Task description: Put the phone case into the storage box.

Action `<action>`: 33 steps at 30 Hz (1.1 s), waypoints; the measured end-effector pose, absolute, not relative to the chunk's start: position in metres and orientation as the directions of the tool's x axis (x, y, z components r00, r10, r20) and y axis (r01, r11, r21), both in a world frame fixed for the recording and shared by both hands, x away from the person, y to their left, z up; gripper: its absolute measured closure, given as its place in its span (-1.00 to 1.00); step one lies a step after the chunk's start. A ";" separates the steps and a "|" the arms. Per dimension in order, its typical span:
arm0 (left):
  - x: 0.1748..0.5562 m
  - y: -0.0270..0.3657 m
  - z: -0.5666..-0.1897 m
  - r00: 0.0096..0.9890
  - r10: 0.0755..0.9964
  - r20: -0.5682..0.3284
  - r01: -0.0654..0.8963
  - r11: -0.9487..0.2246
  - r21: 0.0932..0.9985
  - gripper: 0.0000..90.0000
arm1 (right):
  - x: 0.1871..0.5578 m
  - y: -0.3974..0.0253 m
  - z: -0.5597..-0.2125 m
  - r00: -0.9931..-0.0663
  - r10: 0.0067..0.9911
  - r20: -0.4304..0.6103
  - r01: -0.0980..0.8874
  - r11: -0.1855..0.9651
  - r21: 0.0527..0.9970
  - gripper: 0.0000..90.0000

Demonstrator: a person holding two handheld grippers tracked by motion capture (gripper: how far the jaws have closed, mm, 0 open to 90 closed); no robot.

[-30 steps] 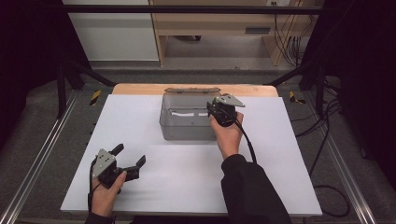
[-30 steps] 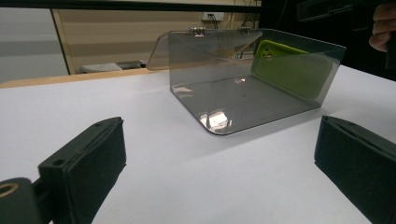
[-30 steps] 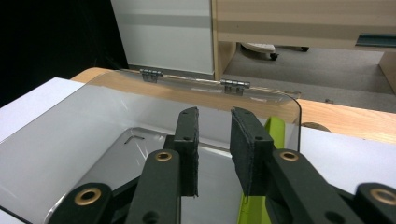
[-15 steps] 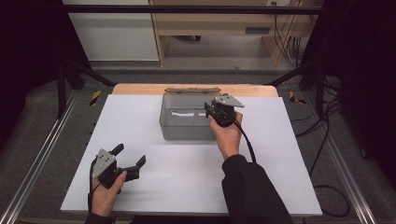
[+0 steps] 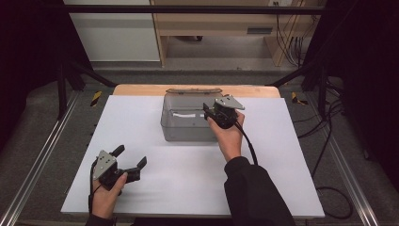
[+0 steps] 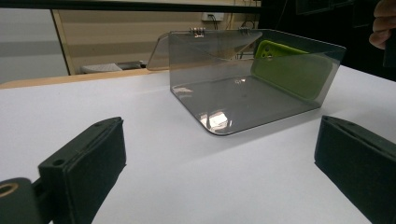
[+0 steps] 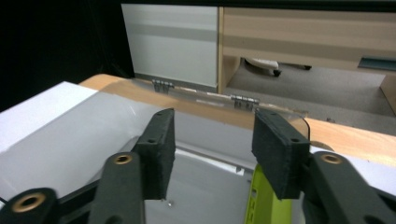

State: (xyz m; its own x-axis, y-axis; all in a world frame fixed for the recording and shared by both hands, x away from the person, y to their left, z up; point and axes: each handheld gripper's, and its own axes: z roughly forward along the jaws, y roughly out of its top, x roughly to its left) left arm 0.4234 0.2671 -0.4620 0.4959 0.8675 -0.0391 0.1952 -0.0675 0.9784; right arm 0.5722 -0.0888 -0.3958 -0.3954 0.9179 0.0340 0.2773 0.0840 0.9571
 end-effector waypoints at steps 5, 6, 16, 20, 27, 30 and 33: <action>0.423 0.267 -0.462 0.497 0.867 -0.038 0.195 -0.069 0.978 -0.95 | 0.570 -0.087 -0.392 -0.406 0.914 0.013 0.243 0.094 0.965 -0.08; 0.423 0.267 -0.462 0.497 0.867 -0.038 0.195 -0.069 0.978 -0.95 | 0.570 -0.087 -0.392 -0.408 0.913 0.008 0.237 0.098 0.967 -0.10; 0.423 0.268 -0.462 0.494 0.869 -0.039 0.194 -0.066 0.979 -0.95 | 0.567 -0.079 -0.383 -0.437 0.899 -0.008 0.222 0.117 0.968 -0.29; 0.423 0.268 -0.462 0.494 0.869 -0.039 0.194 -0.066 0.979 -0.95 | 0.566 -0.076 -0.380 -0.446 0.894 -0.027 0.216 0.137 0.967 -0.37; 0.424 0.270 -0.461 0.493 0.869 -0.039 0.192 -0.065 0.979 -0.95 | 0.565 -0.076 -0.379 -0.446 0.895 -0.022 0.216 0.131 0.968 -0.50; 0.424 0.270 -0.461 0.489 0.871 -0.042 0.194 -0.062 0.979 -0.95 | 0.565 -0.077 -0.379 -0.443 0.896 -0.024 0.215 0.132 0.968 -0.53; 0.424 0.271 -0.461 0.489 0.871 -0.042 0.194 -0.061 0.979 -0.95 | 0.565 -0.078 -0.378 -0.442 0.897 -0.023 0.218 0.132 0.967 -0.55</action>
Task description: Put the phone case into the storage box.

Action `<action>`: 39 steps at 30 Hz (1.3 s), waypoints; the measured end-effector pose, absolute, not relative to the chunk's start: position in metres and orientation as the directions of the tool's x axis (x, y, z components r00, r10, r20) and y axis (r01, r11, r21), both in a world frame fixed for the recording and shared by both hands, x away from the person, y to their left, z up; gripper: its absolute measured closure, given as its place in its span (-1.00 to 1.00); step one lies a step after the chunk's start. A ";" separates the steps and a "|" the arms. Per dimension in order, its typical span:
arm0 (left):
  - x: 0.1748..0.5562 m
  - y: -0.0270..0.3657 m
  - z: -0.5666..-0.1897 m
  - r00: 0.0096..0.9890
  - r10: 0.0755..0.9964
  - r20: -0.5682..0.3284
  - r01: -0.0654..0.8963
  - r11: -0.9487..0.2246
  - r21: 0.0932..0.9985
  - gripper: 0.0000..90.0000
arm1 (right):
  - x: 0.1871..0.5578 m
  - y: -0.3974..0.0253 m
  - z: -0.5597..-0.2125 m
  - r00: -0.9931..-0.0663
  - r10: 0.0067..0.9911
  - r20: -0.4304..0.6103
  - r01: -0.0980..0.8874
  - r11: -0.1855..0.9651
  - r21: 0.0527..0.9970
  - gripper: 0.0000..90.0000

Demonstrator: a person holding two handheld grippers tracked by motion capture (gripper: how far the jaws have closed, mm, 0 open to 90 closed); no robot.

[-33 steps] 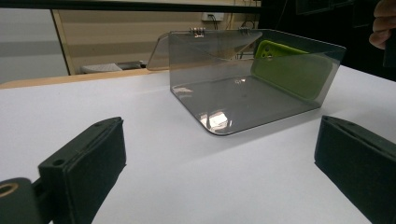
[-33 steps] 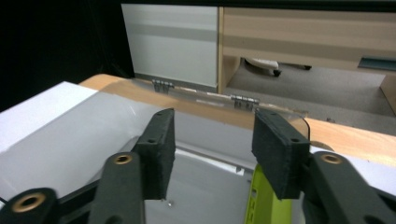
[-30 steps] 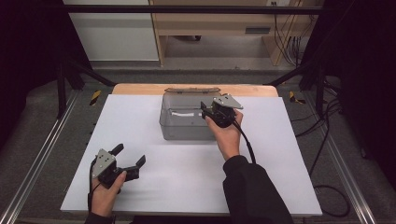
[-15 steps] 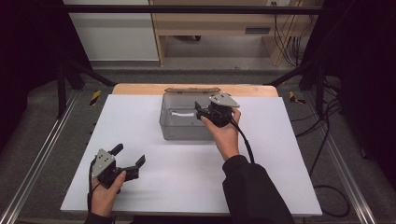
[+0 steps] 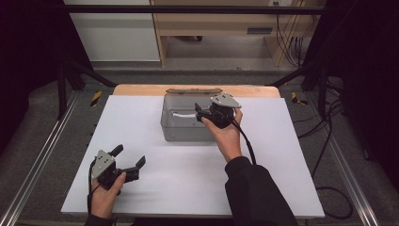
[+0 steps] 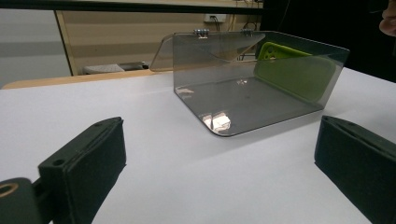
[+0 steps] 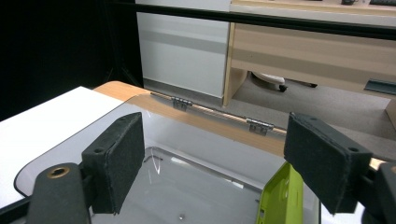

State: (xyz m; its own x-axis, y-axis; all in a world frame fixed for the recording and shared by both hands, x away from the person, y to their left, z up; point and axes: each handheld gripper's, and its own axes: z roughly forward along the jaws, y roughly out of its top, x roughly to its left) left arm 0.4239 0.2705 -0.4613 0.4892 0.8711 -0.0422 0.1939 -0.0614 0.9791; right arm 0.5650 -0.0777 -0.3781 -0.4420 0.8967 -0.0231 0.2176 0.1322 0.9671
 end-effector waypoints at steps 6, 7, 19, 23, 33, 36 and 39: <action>0.424 0.273 -0.461 0.482 0.875 -0.046 0.193 -0.055 0.980 -0.95 | 0.564 -0.080 -0.376 -0.438 0.899 -0.021 0.222 0.132 0.966 -0.65; 0.424 0.274 -0.461 0.480 0.876 -0.048 0.193 -0.053 0.980 -0.95 | 0.564 -0.080 -0.376 -0.438 0.899 -0.023 0.220 0.132 0.966 -0.67; 0.425 0.278 -0.461 0.470 0.881 -0.048 0.191 -0.049 0.980 -0.96 | 0.561 -0.087 -0.372 -0.436 0.898 -0.054 0.221 0.165 0.961 -0.90; 0.425 0.280 -0.460 0.464 0.884 -0.053 0.193 -0.042 0.980 -0.96 | 0.559 -0.090 -0.370 -0.441 0.896 -0.055 0.226 0.170 0.959 -0.93; 0.425 0.286 -0.459 0.464 0.884 -0.059 0.188 -0.033 0.982 -0.96 | 0.554 -0.099 -0.363 -0.471 0.881 -0.049 0.213 0.167 0.963 -0.93; 0.424 0.287 -0.458 0.473 0.880 -0.047 0.178 -0.043 0.983 -0.96 | 0.553 -0.101 -0.361 -0.480 0.876 -0.042 0.212 0.162 0.964 -0.93; 0.423 0.288 -0.457 0.483 0.874 -0.050 0.175 -0.040 0.984 -0.97 | 0.552 -0.104 -0.359 -0.480 0.876 -0.040 0.205 0.157 0.966 -0.92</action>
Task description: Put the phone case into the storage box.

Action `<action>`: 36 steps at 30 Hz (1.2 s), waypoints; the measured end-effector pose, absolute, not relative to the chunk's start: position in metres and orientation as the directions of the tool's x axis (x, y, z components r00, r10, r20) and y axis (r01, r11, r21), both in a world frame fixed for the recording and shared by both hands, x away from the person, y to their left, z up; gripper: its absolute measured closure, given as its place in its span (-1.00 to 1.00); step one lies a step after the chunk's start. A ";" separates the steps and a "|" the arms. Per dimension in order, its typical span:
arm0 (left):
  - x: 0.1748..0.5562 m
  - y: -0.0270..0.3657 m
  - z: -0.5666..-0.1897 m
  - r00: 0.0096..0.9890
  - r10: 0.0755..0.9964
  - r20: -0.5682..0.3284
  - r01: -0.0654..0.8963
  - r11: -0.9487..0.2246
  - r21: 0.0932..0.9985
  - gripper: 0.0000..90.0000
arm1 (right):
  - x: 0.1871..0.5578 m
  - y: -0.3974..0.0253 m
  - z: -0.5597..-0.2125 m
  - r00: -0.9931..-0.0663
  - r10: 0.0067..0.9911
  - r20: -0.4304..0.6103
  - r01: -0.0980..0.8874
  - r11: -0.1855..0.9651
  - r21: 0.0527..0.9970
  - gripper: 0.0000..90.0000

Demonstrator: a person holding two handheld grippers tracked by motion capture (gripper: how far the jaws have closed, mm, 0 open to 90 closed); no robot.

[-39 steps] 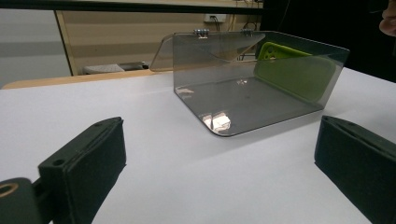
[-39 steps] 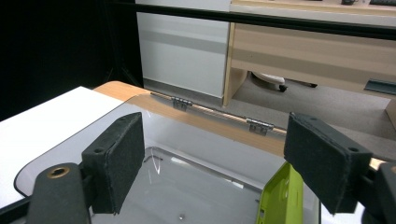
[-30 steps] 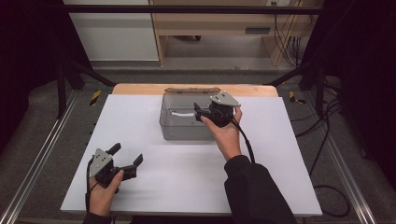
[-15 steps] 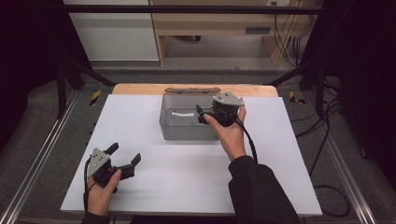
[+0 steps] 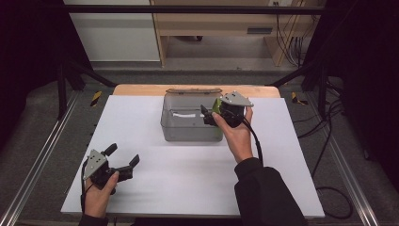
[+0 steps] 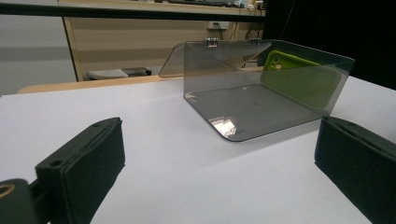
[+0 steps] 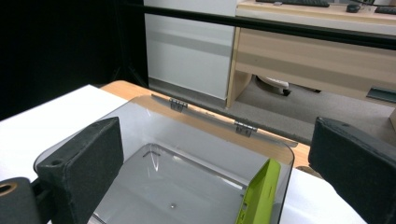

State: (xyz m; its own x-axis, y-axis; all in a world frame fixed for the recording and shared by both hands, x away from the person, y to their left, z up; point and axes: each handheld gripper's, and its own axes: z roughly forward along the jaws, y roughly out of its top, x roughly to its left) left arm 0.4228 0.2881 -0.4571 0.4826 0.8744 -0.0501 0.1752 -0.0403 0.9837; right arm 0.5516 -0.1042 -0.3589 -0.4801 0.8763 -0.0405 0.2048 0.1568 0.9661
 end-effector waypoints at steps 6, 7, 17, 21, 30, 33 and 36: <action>0.419 0.293 -0.457 0.479 0.877 -0.046 0.173 -0.044 0.984 -0.96 | 0.548 -0.113 -0.353 -0.476 0.879 -0.039 0.191 0.146 0.971 -0.91; 0.419 0.294 -0.457 0.480 0.876 -0.043 0.171 -0.045 0.984 -0.96 | 0.547 -0.115 -0.352 -0.476 0.879 -0.036 0.189 0.143 0.971 -0.91; 0.415 0.300 -0.457 0.467 0.883 -0.041 0.169 -0.044 0.985 -0.96 | 0.541 -0.129 -0.344 -0.489 0.872 -0.009 0.180 0.111 0.977 -0.91; 0.415 0.299 -0.457 0.473 0.880 -0.040 0.167 -0.045 0.985 -0.96 | 0.539 -0.133 -0.342 -0.494 0.870 -0.004 0.176 0.105 0.979 -0.91; 0.416 0.299 -0.458 0.473 0.881 -0.034 0.162 -0.050 0.985 -0.96 | 0.535 -0.139 -0.339 -0.499 0.866 0.006 0.172 0.092 0.981 -0.93; 0.416 0.299 -0.458 0.474 0.880 -0.030 0.161 -0.053 0.985 -0.96 | 0.532 -0.141 -0.337 -0.501 0.865 0.005 0.170 0.092 0.981 -0.92; 0.417 0.300 -0.458 0.474 0.880 -0.027 0.158 -0.055 0.986 -0.96 | 0.530 -0.143 -0.335 -0.507 0.862 0.004 0.164 0.092 0.982 -0.92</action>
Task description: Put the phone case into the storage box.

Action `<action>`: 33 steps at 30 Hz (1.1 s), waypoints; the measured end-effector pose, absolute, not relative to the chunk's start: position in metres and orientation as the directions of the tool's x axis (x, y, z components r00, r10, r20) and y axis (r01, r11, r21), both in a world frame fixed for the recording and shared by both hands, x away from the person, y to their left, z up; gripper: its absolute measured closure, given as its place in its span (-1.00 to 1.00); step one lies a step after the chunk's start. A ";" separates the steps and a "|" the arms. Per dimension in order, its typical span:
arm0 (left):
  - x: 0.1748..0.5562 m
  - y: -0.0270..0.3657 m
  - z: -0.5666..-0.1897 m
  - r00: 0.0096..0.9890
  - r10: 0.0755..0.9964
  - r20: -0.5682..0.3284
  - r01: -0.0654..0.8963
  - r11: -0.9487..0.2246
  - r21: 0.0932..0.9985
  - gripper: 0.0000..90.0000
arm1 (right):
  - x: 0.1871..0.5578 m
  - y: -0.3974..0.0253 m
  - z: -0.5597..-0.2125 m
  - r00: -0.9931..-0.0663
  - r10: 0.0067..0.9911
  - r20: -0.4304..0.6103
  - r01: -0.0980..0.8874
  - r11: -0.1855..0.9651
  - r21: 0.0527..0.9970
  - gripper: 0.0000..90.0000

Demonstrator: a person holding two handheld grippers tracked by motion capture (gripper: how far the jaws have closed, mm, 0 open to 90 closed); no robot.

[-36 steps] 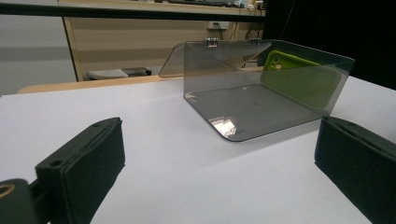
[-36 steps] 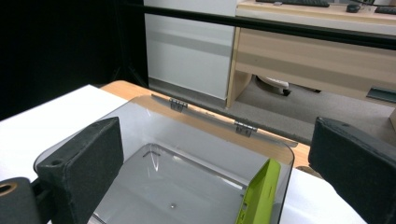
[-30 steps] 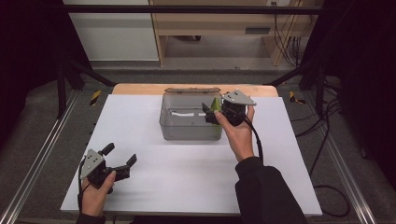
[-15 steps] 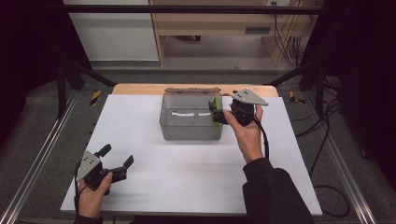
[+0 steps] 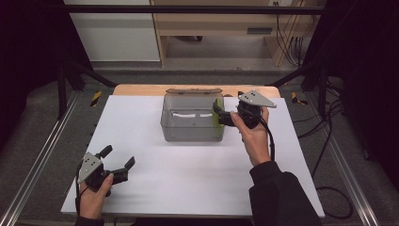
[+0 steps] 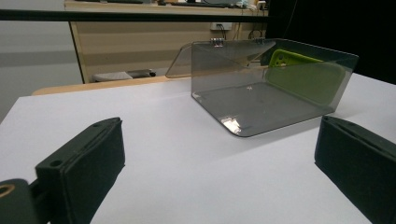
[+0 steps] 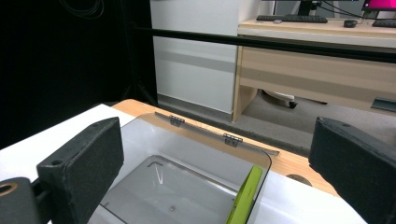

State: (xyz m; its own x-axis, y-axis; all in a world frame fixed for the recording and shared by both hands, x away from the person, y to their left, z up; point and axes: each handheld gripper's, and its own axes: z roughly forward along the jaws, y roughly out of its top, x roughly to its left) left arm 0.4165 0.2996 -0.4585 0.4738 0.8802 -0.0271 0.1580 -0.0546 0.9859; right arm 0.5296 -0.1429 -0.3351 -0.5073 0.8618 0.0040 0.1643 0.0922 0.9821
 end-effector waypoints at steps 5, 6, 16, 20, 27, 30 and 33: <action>0.416 0.300 -0.458 0.469 0.883 -0.027 0.154 -0.052 0.987 -0.96 | 0.525 -0.148 -0.332 -0.509 0.861 0.001 0.164 0.096 0.982 -0.92; 0.416 0.300 -0.458 0.468 0.883 -0.028 0.151 -0.049 0.987 -0.96 | 0.524 -0.150 -0.332 -0.511 0.860 -0.002 0.164 0.100 0.981 -0.92; 0.415 0.306 -0.457 0.465 0.885 -0.022 0.145 -0.052 0.988 -0.97 | 0.519 -0.160 -0.333 -0.516 0.857 -0.003 0.164 0.102 0.981 -0.92; 0.415 0.308 -0.457 0.466 0.885 -0.024 0.145 -0.049 0.988 -0.97 | 0.516 -0.165 -0.334 -0.513 0.859 0.008 0.166 0.091 0.982 -0.92; 0.415 0.307 -0.457 0.470 0.882 -0.020 0.145 -0.055 0.988 -0.97 | 0.511 -0.175 -0.336 -0.510 0.860 0.017 0.170 0.082 0.982 -0.92; 0.415 0.307 -0.456 0.470 0.883 -0.018 0.144 -0.056 0.988 -0.97 | 0.509 -0.180 -0.335 -0.508 0.861 0.020 0.165 0.075 0.983 -0.92; 0.414 0.307 -0.456 0.470 0.883 -0.020 0.144 -0.054 0.988 -0.97 | 0.507 -0.183 -0.333 -0.509 0.861 0.020 0.161 0.072 0.984 -0.92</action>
State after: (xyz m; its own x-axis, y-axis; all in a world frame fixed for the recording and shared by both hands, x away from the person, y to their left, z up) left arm 0.4142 0.3071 -0.4561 0.4697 0.8826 -0.0198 0.1435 -0.0542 0.9882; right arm 0.5070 -0.1833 -0.3332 -0.5088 0.8606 0.0204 0.1607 0.0717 0.9844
